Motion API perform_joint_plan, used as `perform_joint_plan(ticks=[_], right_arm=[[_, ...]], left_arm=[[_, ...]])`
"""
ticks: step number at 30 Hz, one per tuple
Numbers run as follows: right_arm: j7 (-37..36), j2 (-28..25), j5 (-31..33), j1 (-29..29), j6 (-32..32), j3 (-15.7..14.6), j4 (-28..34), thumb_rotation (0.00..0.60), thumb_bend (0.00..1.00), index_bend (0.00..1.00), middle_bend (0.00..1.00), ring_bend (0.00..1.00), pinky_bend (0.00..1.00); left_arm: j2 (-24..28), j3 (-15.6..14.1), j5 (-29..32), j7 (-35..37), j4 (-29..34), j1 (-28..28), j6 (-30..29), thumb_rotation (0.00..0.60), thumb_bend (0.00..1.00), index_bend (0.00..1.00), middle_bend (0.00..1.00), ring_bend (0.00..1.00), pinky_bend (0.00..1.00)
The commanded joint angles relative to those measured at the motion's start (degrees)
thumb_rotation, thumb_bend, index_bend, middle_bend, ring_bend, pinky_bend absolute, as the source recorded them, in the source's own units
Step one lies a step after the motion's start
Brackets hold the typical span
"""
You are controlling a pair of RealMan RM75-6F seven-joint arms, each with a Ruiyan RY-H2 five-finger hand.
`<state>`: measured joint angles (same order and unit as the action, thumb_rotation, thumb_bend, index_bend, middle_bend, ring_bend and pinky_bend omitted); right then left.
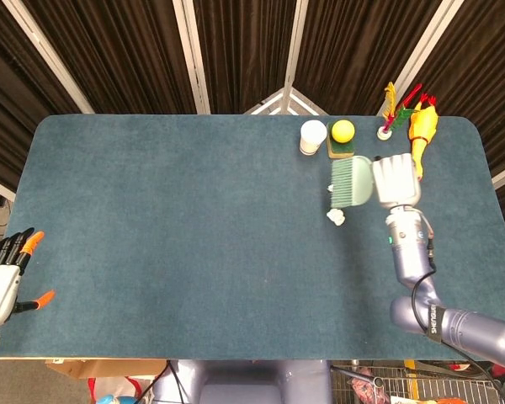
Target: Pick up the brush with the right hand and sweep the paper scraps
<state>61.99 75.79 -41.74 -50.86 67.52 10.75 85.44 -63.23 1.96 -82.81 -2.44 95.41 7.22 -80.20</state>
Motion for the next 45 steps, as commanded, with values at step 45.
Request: perform_joint_plan(ticks=[45], right_arm=[[0.9,4.3,-5.2,1.5,-2.4,-3.6,-20.3,0.600,0.49,0.88,0.91,0.96,0.90]], left_arm=[[0.6,0.1,0.4,1.4,0.3,0.1,0.5,0.600,0.00,0.00,0.00,0.00,0.01]])
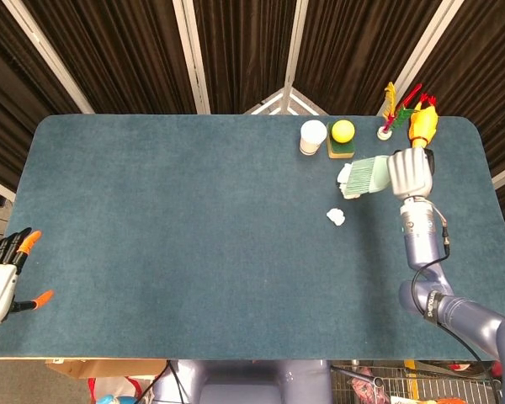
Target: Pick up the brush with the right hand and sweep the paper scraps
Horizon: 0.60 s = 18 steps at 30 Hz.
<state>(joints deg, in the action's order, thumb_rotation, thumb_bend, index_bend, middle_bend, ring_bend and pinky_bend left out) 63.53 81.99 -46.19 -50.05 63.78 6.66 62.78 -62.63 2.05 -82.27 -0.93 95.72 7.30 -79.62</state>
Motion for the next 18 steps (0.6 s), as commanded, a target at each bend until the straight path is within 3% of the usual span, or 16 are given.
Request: perform_joint_plan(ticks=[1,9,18], right_arm=[[-1.0,-2.6,-0.8,1.0,1.7,0.7,3.4,0.600,0.49,0.88,0.91,0.96,0.90],[-6.3,-7.5,-3.6,5.2,5.9,0.5,13.5,0.600,0.49,0.88,0.91,0.96,0.90],[-13.0,-7.6,-12.4,12.6,12.5,-5.2,25.0,0.600,0.49,0.88,0.91,0.96,0.90]], left_arm=[[-0.1,-0.1,-0.1,-0.2,0.0,0.0,-0.1,0.600,0.00,0.00,0.00,0.00,0.01],[-0.1,-0.1,-0.5,-0.2,0.0,-0.2,-0.6,0.600,0.00,0.00,0.00,0.00,0.01],[-0.5,-0.3,-1.4,-0.8,-0.1,-0.2,-1.2,0.600,0.00,0.00,0.00,0.00,0.01]])
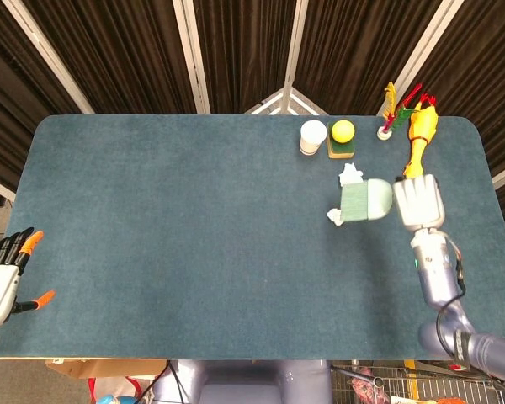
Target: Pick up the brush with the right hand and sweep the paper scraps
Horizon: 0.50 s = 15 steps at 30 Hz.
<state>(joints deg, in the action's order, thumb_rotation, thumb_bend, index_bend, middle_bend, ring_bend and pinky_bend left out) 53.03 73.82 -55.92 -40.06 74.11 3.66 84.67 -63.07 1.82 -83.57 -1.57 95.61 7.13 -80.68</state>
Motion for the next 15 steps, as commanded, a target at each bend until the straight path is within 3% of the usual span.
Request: perform_joint_plan(ticks=[1,10,15], right_arm=[[-2.9,1.2,-3.3,3.3,2.6,-2.7,3.8,0.600,0.49,0.88,0.91,0.96,0.90],[-2.2,6.3,-6.5,6.8,5.0,-5.2,4.6,0.600,0.49,0.87,0.91,0.96,0.90],[-0.7,8.4,-5.9,8.0,4.5,-5.8,3.2,0.600,0.49,0.68,0.91,0.96,0.90]], left_arm=[[-0.2,0.0,-0.3,-0.3,0.0,0.0,-0.3,0.600,0.00,0.00,0.00,0.00,0.01],[-0.5,0.1,-0.1,-0.7,-0.4,-0.3,-1.0,0.600,0.00,0.00,0.00,0.00,0.01],[-0.5,0.1,-0.3,-0.6,-0.5,-0.5,-1.2,0.600,0.00,0.00,0.00,0.00,0.01]])
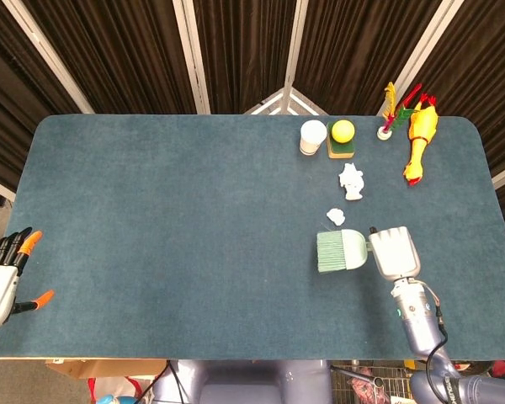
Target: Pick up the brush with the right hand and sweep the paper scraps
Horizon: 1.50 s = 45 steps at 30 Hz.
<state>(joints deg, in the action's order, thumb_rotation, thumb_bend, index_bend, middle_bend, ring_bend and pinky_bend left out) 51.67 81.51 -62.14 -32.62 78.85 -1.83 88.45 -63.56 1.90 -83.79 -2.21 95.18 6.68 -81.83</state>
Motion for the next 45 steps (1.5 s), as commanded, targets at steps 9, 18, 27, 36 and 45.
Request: perform_joint_plan(ticks=[9,18,27,36,45], right_arm=[[4.2,2.3,1.2,2.8,-1.1,-1.8,-0.5,0.600,0.43,0.19,0.91,0.96,0.90],[7.3,1.4,2.2,4.3,-1.2,-1.9,1.4,0.600,0.35,0.00,0.91,0.96,0.90],[5.9,-3.8,1.4,6.3,1.7,-1.2,6.1,0.600,0.25,0.00,0.91,0.95,0.90],[-3.3,-11.0,-3.8,11.0,5.9,-2.6,11.5,0.600,0.23,0.00,0.61,0.62,0.57],[-28.8,-13.6,-15.9,17.1,11.7,-4.3,10.8,0.600,0.23,0.00,0.00,0.00,0.01]], left_arm=[[0.0,0.0,-0.1,0.1,0.0,0.0,0.1,0.600,0.00,0.00,0.00,0.00,0.01],[0.0,-0.1,-0.2,-0.1,0.2,-0.1,0.0,0.600,0.00,0.00,0.00,0.00,0.01],[0.0,-0.2,-0.2,-0.1,0.2,-0.1,0.0,0.600,0.00,0.00,0.00,0.00,0.01],[-0.1,-0.3,-0.6,-0.5,0.3,-0.3,-0.5,0.600,0.00,0.00,0.00,0.00,0.01],[0.0,-0.6,-0.7,-3.3,-0.3,-0.7,-1.0,0.600,0.00,0.00,0.00,0.00,0.01]])
